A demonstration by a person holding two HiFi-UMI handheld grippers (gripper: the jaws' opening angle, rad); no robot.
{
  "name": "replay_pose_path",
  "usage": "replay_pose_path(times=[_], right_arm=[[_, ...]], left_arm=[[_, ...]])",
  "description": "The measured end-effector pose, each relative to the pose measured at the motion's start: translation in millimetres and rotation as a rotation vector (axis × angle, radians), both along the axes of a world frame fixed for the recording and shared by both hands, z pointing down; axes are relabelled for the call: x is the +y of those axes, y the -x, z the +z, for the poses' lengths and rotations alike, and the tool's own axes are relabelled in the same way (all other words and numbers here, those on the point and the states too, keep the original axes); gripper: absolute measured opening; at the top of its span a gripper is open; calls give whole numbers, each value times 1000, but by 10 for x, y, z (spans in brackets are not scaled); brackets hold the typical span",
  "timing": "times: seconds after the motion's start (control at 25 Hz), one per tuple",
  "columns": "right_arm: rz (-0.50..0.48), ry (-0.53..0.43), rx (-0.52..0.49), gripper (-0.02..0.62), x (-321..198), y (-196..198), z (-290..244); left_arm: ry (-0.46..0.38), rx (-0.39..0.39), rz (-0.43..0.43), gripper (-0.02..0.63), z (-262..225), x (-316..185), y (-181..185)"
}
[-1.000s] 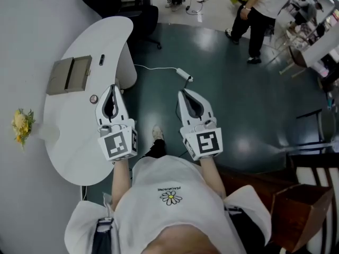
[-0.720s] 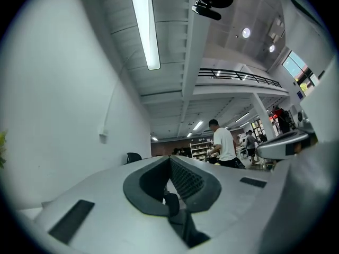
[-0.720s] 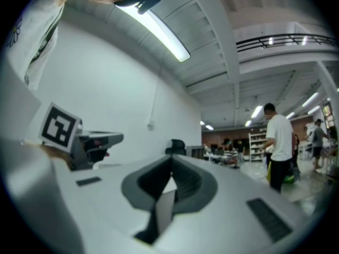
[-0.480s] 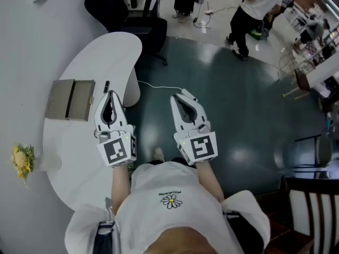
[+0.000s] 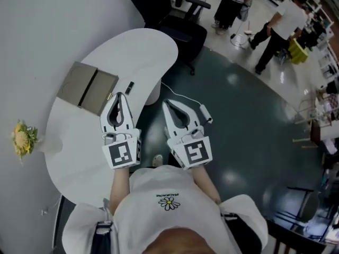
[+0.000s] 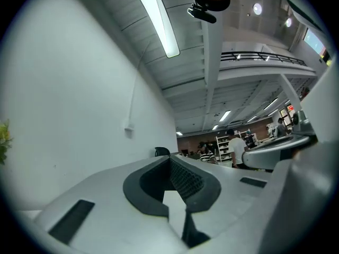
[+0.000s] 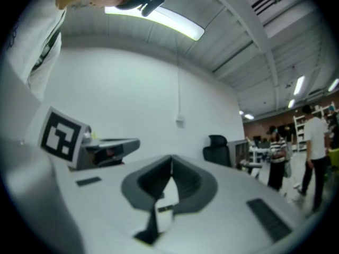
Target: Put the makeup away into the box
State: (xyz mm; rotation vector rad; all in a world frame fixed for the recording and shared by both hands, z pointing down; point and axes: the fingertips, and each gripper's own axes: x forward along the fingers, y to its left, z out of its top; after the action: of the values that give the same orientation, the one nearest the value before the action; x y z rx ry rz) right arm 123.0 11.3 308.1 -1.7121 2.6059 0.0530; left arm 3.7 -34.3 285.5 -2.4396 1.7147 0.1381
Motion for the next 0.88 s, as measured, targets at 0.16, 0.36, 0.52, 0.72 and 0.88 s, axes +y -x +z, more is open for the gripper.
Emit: replay_pose_path(times=[0.16, 0.36, 0.52, 0.72, 0.88], right_arm=[[-180, -16, 16, 29, -491, 302, -54], [-363, -13, 18, 29, -967, 642, -37], [-518, -11, 17, 29, -1186, 963, -50], [-667, -10, -1, 29, -1433, 1230, -126], [-793, -28, -7, 29, -1507, 1542, -182]], left_arm=[[17, 15, -156, 18, -6, -279, 295], [6, 27, -340, 19, -29, -516, 686], [19, 17, -494, 19, 4, -522, 1009], [15, -10, -652, 19, -150, -468, 1212], [5, -15, -778, 20, -193, -346, 1440]])
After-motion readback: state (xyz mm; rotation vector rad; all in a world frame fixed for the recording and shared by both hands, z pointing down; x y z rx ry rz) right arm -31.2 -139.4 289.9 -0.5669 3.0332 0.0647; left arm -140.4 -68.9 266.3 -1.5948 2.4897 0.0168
